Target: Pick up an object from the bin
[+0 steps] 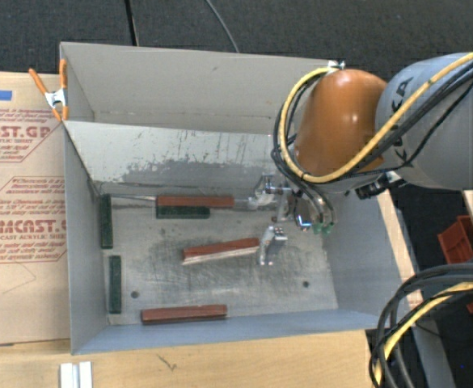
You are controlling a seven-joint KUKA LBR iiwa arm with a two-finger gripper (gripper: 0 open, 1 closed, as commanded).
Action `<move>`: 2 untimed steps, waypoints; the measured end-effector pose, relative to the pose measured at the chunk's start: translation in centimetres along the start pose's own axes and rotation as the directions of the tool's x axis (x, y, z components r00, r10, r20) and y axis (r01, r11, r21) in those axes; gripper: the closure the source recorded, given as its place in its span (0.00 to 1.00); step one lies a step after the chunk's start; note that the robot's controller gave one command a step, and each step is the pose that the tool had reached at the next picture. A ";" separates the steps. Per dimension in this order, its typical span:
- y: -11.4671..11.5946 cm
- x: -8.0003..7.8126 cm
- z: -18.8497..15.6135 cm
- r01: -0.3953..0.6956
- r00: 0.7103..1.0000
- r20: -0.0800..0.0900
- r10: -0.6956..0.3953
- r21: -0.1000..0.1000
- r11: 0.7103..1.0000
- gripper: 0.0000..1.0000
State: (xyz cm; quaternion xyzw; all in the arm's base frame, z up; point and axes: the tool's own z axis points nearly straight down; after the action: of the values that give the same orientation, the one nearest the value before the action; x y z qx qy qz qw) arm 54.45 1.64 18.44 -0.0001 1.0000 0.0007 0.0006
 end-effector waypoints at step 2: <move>-0.1 -1.1 10.6 0.184 0.983 0.022 -0.184 0.003 0.983 1.00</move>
Offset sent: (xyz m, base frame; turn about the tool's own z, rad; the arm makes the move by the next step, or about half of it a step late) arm 0.0042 -0.0018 -0.1144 -0.1871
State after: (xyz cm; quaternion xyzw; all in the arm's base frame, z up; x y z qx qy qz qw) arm 55.60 1.54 7.80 -0.0928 0.9956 0.0000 0.0115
